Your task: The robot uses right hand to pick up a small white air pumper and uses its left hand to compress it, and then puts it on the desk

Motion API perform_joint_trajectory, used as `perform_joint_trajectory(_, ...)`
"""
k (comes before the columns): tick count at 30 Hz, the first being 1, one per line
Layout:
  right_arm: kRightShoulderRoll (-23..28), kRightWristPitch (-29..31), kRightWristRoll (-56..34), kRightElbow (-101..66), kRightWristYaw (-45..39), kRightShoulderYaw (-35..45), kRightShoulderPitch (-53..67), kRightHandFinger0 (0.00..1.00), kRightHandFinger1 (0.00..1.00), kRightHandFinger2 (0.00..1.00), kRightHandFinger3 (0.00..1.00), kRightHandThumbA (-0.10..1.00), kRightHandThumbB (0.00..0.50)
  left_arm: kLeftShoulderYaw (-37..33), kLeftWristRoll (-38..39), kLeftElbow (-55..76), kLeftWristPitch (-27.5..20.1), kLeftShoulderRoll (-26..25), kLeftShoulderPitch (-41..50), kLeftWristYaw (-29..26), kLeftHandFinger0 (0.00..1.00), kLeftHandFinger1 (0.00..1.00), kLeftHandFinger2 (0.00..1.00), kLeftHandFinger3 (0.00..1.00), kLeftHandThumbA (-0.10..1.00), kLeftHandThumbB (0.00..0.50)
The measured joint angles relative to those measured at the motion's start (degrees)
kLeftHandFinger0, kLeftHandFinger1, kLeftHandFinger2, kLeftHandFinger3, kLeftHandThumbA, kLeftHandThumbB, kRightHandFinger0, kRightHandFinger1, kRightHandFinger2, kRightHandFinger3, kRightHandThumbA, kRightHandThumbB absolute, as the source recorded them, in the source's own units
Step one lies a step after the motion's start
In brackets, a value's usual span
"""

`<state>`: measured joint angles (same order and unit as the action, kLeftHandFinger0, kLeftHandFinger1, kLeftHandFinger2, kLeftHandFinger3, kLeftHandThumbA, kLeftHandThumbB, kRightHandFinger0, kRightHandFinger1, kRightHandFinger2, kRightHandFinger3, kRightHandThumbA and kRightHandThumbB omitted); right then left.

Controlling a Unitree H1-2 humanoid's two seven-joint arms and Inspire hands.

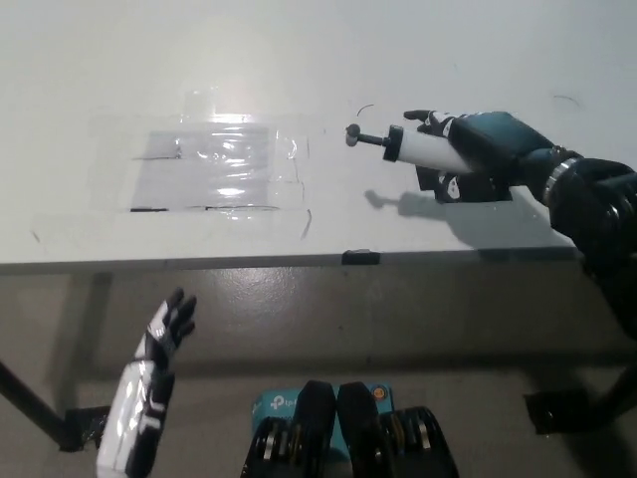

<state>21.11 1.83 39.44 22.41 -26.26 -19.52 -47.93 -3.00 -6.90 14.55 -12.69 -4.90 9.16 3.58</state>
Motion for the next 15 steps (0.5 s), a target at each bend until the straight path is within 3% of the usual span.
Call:
perform_joint_trajectory(5, -2.16, 0.73, 0.99, 11.77, 4.45, -1.29, -2.54, 0.14, 0.64, 0.88, 0.95, -0.10, 0.157, -0.67, -0.12, -1.60, -0.86, 0.15, 3.08, -0.07, 1.00, 1.00, 1.00, 1.00, 1.00, 0.304)
perform_joint_trajectory(8, -2.79, 1.51, 1.53, 18.01, 7.16, -2.28, -4.70, 0.20, 0.69, 0.93, 0.99, -0.10, 0.171, -0.79, -0.18, -2.32, -1.27, 0.13, 3.27, -0.08, 1.00, 1.00, 1.00, 1.00, 1.00, 0.297)
perform_joint_trajectory(9, -2.81, 1.90, 1.75, 19.34, 8.17, -2.68, -5.42, 0.26, 0.75, 0.99, 1.00, -0.10, 0.201, -0.83, -0.19, -2.54, -1.42, 0.14, 3.25, -0.08, 1.00, 1.00, 1.00, 1.00, 1.00, 0.300)
perform_joint_trajectory(10, -2.80, 2.16, 1.94, 20.26, 8.95, -2.96, -6.03, 0.39, 0.85, 1.00, 1.00, -0.10, 0.233, -0.84, -0.19, -2.74, -1.51, 0.14, 3.25, -0.09, 1.00, 1.00, 1.00, 1.00, 1.00, 0.300)
perform_joint_trajectory(11, -2.80, 2.23, 2.03, 20.61, 9.66, -3.07, -6.42, 0.42, 0.81, 0.98, 0.98, -0.10, 0.234, -0.83, -0.19, -2.88, -1.62, 0.14, 3.25, -0.09, 1.00, 1.00, 1.00, 1.00, 1.00, 0.300)
perform_joint_trajectory(12, -2.80, 2.27, 2.03, 20.75, 10.07, -3.13, -6.74, 0.81, 1.00, 1.00, 1.00, 0.12, 0.313, -0.82, -0.19, -2.98, -1.74, 0.12, 3.25, -0.10, 1.00, 1.00, 1.00, 1.00, 1.00, 0.302)
perform_joint_trajectory(13, -2.80, 2.29, 1.99, 20.83, 10.21, -3.18, -7.07, 1.00, 1.00, 1.00, 1.00, 0.25, 0.321, -0.82, -0.19, -3.05, -1.89, 0.11, 3.22, -0.10, 1.00, 1.00, 1.00, 1.00, 1.00, 0.301)
perform_joint_trajectory(15, -2.79, 2.03, 1.79, 20.87, 9.78, -3.29, -7.47, 1.00, 1.00, 1.00, 1.00, 0.46, 0.438, -0.81, -0.18, -3.07, -2.16, 0.11, 3.20, -0.10, 1.00, 1.00, 1.00, 1.00, 1.00, 0.295)
